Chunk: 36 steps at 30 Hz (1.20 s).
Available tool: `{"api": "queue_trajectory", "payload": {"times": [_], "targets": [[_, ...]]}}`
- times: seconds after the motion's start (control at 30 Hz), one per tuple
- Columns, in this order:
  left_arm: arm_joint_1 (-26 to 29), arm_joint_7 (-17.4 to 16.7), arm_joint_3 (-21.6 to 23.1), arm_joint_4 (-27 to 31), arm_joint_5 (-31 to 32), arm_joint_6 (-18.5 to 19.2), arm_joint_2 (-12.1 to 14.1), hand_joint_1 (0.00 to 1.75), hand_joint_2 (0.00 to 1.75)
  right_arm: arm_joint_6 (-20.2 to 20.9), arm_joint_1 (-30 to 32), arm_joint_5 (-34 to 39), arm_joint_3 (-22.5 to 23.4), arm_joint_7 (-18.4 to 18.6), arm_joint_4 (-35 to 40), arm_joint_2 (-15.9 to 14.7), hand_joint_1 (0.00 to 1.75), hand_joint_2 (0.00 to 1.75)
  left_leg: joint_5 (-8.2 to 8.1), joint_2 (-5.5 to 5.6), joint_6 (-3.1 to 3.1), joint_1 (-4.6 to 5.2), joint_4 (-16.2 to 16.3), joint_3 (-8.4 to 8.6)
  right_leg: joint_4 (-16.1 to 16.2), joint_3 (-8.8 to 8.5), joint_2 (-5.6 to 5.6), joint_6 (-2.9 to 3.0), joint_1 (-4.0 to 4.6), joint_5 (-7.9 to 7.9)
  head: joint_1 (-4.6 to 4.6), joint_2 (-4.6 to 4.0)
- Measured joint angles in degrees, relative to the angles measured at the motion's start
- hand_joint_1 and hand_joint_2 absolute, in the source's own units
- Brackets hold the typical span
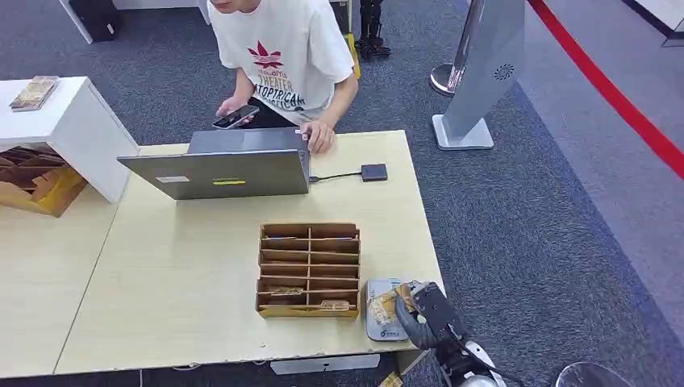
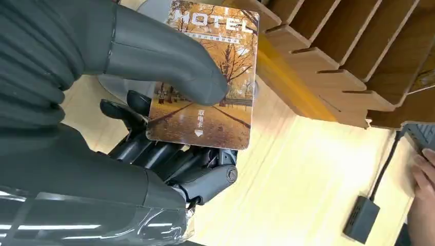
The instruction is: Pass the card to the sensor for recognition and then transmit it.
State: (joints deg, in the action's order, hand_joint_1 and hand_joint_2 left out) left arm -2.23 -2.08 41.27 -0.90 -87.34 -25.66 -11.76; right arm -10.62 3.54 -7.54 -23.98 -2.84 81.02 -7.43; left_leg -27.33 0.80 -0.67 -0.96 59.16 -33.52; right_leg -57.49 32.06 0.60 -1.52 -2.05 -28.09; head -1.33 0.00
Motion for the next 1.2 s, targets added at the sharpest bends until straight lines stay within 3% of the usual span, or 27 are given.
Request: {"api": "queue_trajectory", "payload": {"times": [0.73, 1.2], "targets": [[-0.02, -0.61, -0.20, -0.02, 0.00, 0.20, 0.02, 0.00, 1.75, 1.36, -0.91, -4.22, 0.18, 2.10, -3.26, 0.63, 1.75, 1.75, 0.00, 0.00, 0.00, 0.00, 0.00, 0.00, 0.00, 0.00, 0.00, 0.00, 0.00, 0.00, 0.00, 0.00], [-0.04, -1.66, -0.66, -0.02, 0.00, 0.55, 0.31, 0.00, 1.75, 5.66, -4.97, -11.78, 1.95, 3.80, -8.63, 1.20, 1.75, 1.75, 0.01, -0.01, 0.00, 0.00, 0.00, 0.10, 0.00, -0.07, 0.03, 0.00, 0.00, 0.01, 0.00, 0.00]]}}
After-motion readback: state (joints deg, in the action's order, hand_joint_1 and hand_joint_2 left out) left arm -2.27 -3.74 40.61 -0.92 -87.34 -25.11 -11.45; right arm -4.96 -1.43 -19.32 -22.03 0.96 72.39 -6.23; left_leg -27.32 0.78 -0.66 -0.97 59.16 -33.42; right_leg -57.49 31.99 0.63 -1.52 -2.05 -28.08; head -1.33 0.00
